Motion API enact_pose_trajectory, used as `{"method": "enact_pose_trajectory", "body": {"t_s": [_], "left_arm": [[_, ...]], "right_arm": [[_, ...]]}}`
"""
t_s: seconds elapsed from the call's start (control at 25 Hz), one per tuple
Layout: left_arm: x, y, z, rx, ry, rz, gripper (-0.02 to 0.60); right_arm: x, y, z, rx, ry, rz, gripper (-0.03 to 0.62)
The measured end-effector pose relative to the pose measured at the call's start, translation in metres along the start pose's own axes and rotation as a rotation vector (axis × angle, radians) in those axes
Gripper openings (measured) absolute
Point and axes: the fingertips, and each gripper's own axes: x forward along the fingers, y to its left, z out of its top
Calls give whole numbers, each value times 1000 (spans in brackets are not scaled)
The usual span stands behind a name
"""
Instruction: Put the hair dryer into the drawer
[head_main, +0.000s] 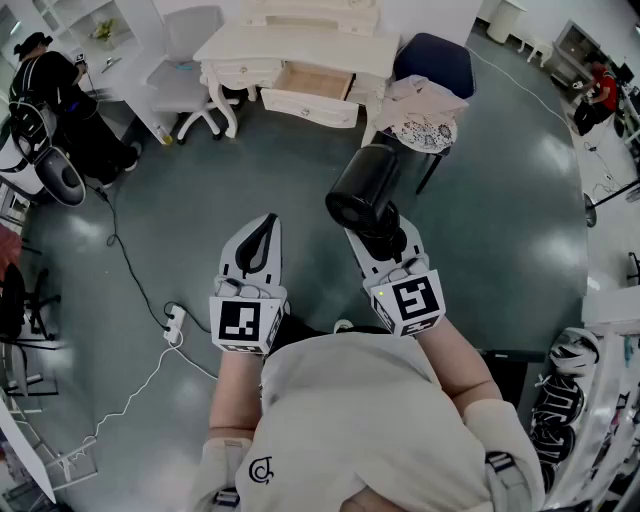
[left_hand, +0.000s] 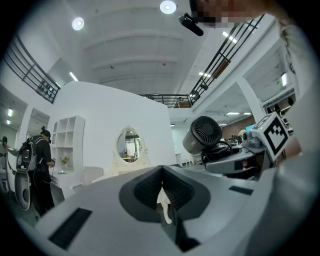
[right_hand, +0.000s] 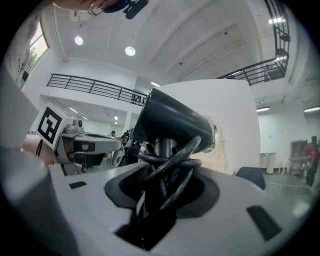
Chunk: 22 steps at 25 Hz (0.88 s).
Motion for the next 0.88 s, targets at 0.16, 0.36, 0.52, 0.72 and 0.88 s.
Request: {"method": "enact_pose_trajectory", "body": {"t_s": [0.16,0.36,0.52,0.72,0.88], "left_arm": [[2,-3,5,5,-10,-6,12],[7,-11,8,14,-18,-8,12],[15,-17,9,-1,-18,-9,12],[31,-15,-1,-13,3,2,12],[54,0,-13,-21,15,6,12]], "right_arm": [[-1,-2,3,-7,-13,-2,167],[-4,-8,1,-4,-13,5,167],[-5,-14,2,-3,-21,14,169],[5,-29,-9,37,-1,13,169],[33,-42,-23,51,29,8,169]]}}
